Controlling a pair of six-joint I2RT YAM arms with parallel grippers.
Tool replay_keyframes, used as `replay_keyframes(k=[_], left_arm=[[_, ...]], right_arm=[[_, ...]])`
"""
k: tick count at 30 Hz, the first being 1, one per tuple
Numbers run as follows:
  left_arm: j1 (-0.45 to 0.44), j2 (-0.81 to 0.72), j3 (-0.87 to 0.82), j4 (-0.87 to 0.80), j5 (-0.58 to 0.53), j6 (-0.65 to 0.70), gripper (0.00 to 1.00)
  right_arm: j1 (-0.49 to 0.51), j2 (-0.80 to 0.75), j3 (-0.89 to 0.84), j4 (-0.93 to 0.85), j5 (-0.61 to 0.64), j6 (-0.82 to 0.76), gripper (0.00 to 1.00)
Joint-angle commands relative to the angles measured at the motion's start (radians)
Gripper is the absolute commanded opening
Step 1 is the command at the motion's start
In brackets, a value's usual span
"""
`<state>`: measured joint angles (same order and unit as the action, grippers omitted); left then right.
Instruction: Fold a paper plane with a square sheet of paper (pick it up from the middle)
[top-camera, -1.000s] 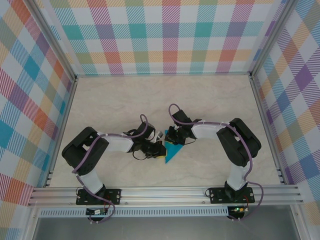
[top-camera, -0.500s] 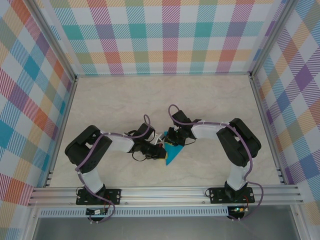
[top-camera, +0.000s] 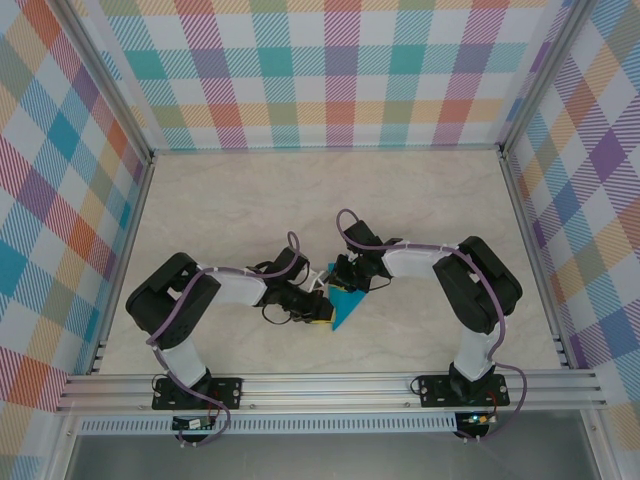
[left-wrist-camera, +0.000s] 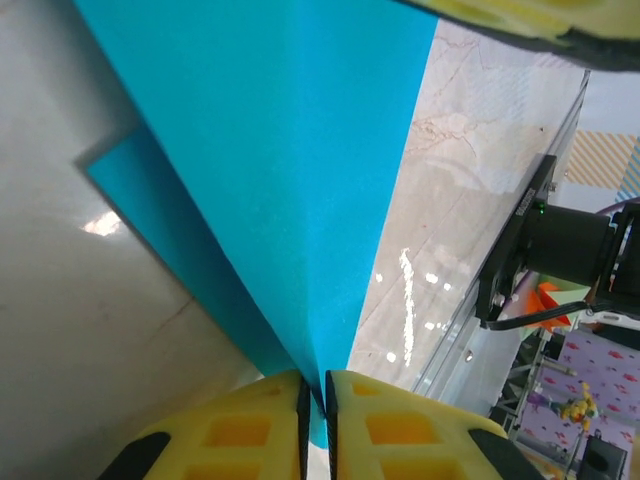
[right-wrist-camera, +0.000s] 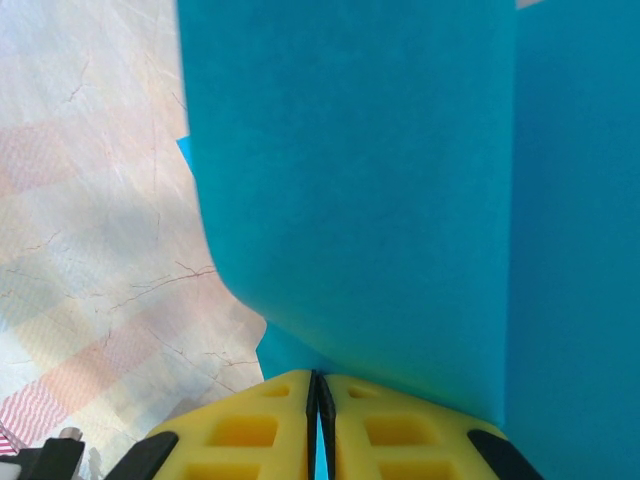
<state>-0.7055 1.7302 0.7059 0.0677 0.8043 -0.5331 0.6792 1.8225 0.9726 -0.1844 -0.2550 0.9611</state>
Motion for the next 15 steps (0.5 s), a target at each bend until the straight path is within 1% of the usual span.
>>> replay_keyframes(k=[1, 12, 15], left_arm=[[-0.006, -0.018, -0.009, -0.044, 0.039, 0.013, 0.1], [-0.008, 0.04, 0.035, -0.187, 0.007, 0.086, 0.04], [-0.012, 0.045, 0.046, -0.242, -0.011, 0.116, 0.04]], right_arm=[[0.005, 0.055, -0.014, -0.096, 0.053, 0.002, 0.13], [0.005, 0.068, -0.02, -0.101, 0.053, 0.009, 0.13], [0.005, 0.07, -0.025, -0.102, 0.055, 0.01, 0.13]])
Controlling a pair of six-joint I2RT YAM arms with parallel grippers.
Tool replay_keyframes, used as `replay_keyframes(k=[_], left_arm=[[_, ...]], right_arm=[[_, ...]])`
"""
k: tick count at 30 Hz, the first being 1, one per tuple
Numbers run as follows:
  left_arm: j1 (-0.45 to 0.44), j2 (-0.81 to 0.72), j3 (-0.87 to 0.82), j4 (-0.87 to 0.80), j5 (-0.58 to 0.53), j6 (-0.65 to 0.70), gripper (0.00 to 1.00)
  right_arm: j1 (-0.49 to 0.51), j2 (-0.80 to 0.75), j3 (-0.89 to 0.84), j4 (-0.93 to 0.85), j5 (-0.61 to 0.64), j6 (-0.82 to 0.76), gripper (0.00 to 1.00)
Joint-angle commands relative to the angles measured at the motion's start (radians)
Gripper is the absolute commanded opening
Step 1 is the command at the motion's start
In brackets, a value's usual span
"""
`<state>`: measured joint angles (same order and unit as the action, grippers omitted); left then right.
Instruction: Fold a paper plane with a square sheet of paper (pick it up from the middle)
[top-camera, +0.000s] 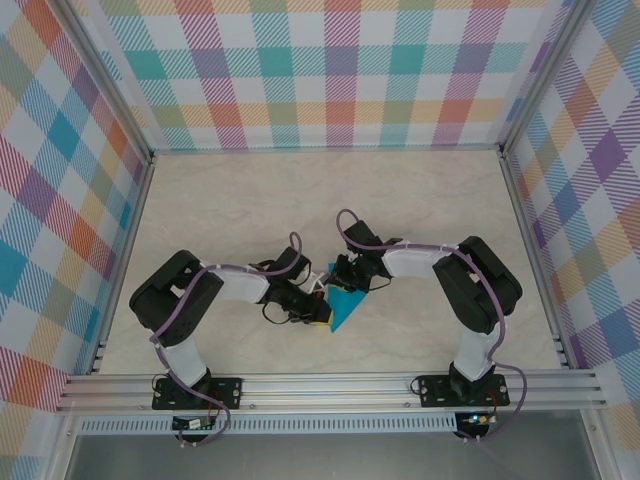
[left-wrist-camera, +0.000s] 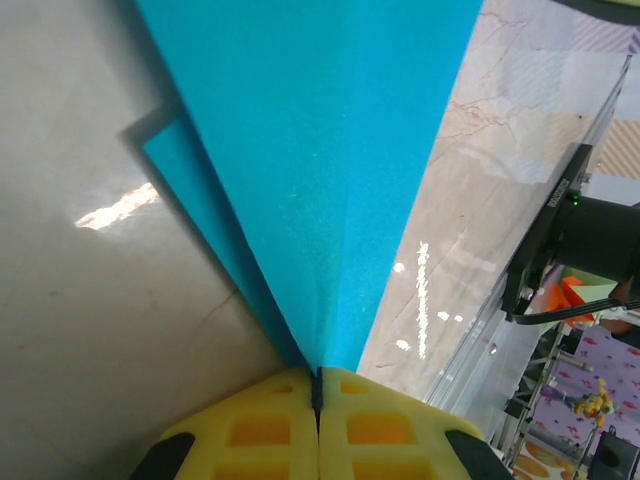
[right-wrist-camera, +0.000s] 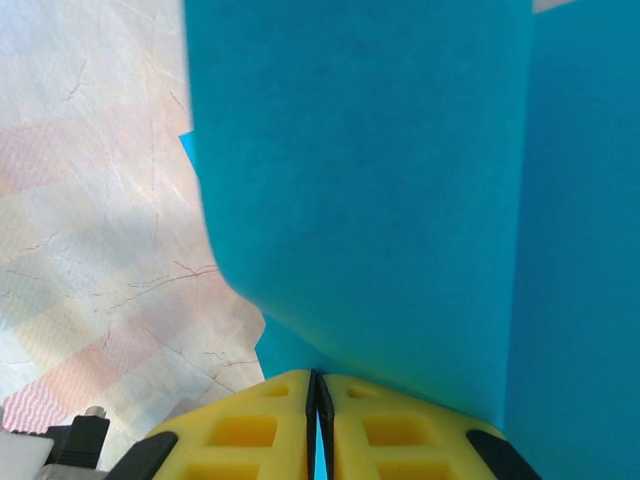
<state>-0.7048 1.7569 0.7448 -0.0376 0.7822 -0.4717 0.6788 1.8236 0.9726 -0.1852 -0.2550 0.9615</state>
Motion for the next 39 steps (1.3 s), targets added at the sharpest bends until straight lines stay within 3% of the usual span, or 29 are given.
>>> replay_keyframes(k=[1, 7, 16, 21, 30, 39], left_arm=[[-0.013, 0.015, 0.006, -0.139, 0.012, 0.06, 0.05], [-0.013, -0.075, -0.02, -0.097, 0.0, 0.013, 0.16], [0.018, -0.284, -0.044, -0.048, -0.246, -0.159, 0.21], [0.001, -0.246, -0.037, 0.102, -0.244, -0.27, 0.21], [-0.05, -0.125, -0.026, 0.224, -0.276, -0.328, 0.21], [-0.06, -0.015, -0.043, 0.293, -0.162, -0.324, 0.22]], right_arm=[[0.005, 0.07, -0.026, -0.102, 0.054, 0.009, 0.13], [0.005, 0.074, -0.026, -0.102, 0.053, 0.008, 0.13], [0.005, 0.069, -0.028, -0.105, 0.055, 0.005, 0.13], [0.005, 0.07, -0.025, -0.105, 0.053, 0.006, 0.13], [0.005, 0.075, -0.026, -0.103, 0.051, 0.009, 0.13], [0.006, 0.083, -0.018, -0.116, 0.047, 0.006, 0.13]])
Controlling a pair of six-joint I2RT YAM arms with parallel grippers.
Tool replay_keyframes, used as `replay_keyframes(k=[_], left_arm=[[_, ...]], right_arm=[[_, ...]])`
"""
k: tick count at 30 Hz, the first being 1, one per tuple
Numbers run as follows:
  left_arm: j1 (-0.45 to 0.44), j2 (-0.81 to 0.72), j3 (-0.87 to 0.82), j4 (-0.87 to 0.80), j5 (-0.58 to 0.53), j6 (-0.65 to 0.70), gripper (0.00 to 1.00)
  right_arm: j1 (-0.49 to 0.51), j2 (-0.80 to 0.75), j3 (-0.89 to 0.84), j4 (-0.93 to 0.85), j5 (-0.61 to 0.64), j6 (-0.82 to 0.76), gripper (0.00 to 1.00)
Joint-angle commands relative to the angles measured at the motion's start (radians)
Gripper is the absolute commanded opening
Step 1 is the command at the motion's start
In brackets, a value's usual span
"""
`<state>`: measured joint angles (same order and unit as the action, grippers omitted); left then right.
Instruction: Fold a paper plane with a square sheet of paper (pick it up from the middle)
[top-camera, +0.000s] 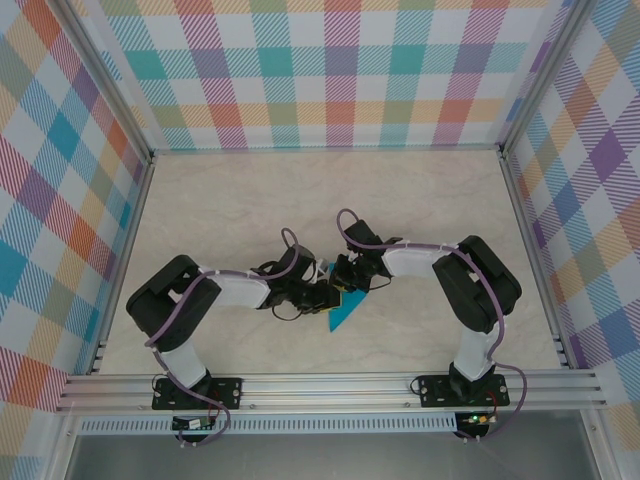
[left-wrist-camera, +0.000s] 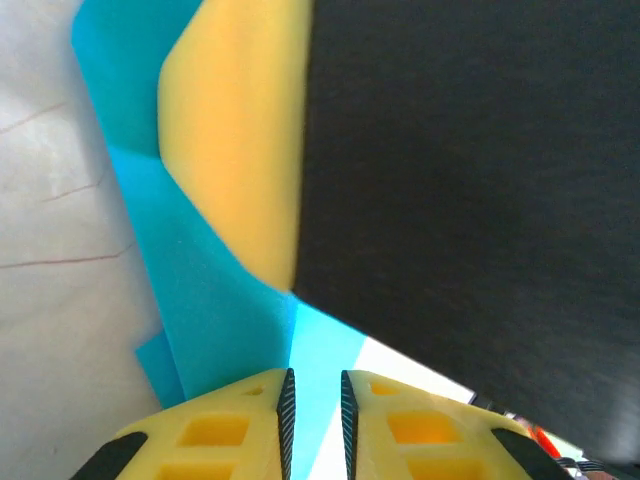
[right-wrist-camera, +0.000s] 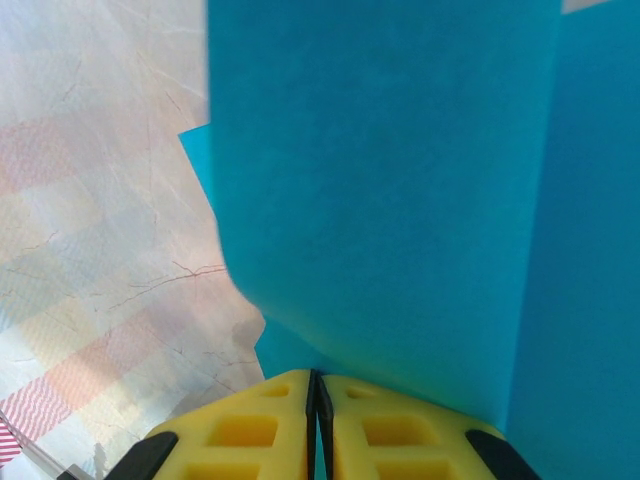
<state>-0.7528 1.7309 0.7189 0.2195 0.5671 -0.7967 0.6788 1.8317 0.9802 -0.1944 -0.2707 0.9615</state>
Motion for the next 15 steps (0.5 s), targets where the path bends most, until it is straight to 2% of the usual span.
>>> replay_keyframes(k=[1, 6, 15], left_arm=[[-0.013, 0.012, -0.023, 0.02, 0.059, 0.013, 0.22], [-0.014, 0.001, -0.062, -0.123, 0.081, 0.103, 0.22], [-0.019, -0.058, -0.087, -0.178, 0.155, 0.164, 0.22]], right_arm=[[0.005, 0.075, -0.026, -0.107, 0.062, 0.006, 0.13], [0.005, 0.082, -0.026, -0.11, 0.062, 0.006, 0.13], [0.005, 0.095, -0.017, -0.116, 0.059, 0.006, 0.13]])
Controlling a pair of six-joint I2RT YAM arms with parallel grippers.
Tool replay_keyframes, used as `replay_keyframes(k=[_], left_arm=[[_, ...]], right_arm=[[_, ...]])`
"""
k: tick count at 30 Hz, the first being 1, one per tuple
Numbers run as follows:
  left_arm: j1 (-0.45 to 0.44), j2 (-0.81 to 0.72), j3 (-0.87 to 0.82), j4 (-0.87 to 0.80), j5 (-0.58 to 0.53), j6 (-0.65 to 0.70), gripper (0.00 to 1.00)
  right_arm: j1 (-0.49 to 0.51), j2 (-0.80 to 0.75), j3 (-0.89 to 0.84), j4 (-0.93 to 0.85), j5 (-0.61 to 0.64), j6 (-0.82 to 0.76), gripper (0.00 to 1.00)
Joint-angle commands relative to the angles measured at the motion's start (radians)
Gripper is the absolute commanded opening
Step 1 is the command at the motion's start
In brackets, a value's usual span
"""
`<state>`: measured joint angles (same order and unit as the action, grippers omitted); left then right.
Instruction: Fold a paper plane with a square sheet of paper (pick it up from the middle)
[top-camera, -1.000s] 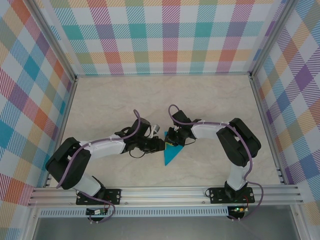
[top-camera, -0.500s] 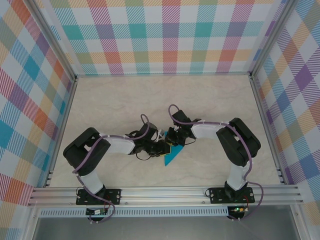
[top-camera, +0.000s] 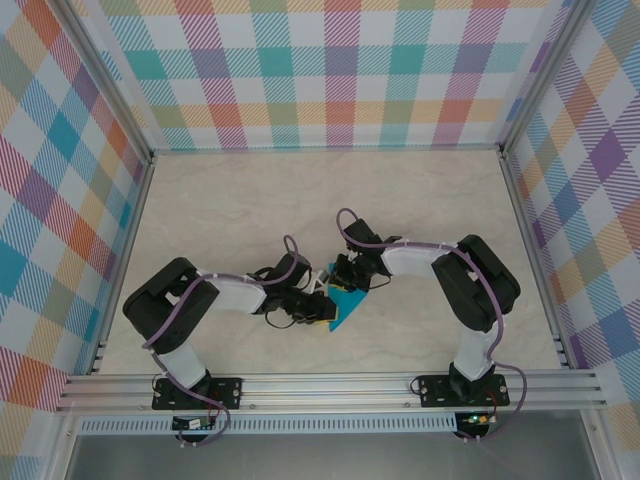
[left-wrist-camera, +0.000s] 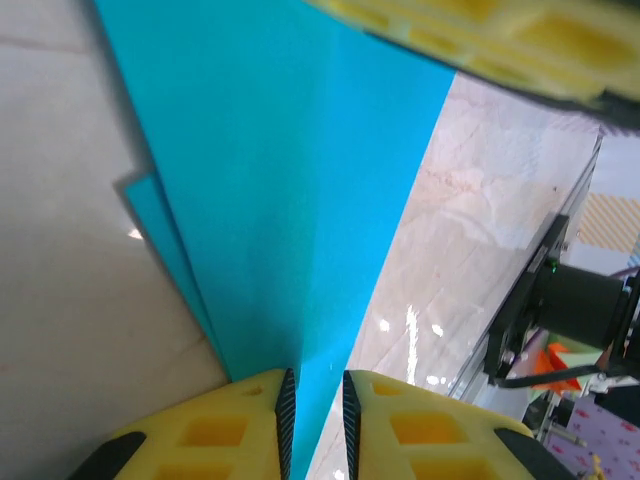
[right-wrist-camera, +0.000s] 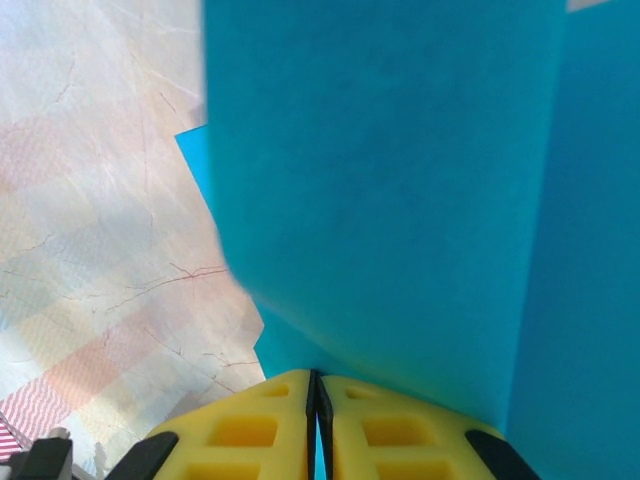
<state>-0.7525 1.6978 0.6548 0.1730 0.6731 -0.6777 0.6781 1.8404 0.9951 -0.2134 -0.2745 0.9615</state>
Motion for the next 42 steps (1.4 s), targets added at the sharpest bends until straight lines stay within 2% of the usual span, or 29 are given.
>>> replay_keyframes(k=[1, 6, 10, 15, 20, 25, 28, 30, 42], left_arm=[[-0.019, -0.038, -0.019, -0.138, 0.039, 0.046, 0.22], [-0.018, -0.122, 0.02, -0.152, -0.068, 0.003, 0.22], [-0.019, -0.146, 0.022, -0.048, -0.115, -0.086, 0.23], [-0.022, -0.06, 0.034, 0.091, -0.07, -0.158, 0.24], [-0.03, 0.031, 0.032, 0.135, -0.003, -0.163, 0.25], [-0.046, 0.066, 0.012, 0.057, 0.053, -0.113, 0.25], [-0.052, 0.087, 0.014, -0.058, 0.079, -0.048, 0.25], [-0.056, 0.101, -0.007, -0.059, 0.107, -0.04, 0.25], [-0.058, 0.041, -0.048, -0.128, 0.085, -0.027, 0.25]], right_arm=[[0.006, 0.086, -0.032, -0.096, 0.064, 0.006, 0.13], [0.006, 0.076, -0.036, -0.096, 0.066, 0.008, 0.13], [0.006, 0.069, -0.035, -0.097, 0.069, 0.008, 0.13], [0.006, 0.067, -0.036, -0.099, 0.069, 0.008, 0.13], [0.006, 0.057, -0.042, -0.103, 0.075, 0.007, 0.13], [0.006, 0.054, -0.047, -0.109, 0.081, 0.006, 0.13], [0.006, 0.056, -0.047, -0.113, 0.083, 0.007, 0.13], [0.006, 0.057, -0.046, -0.11, 0.083, 0.008, 0.13], [0.006, 0.06, -0.043, -0.124, 0.089, 0.006, 0.13]])
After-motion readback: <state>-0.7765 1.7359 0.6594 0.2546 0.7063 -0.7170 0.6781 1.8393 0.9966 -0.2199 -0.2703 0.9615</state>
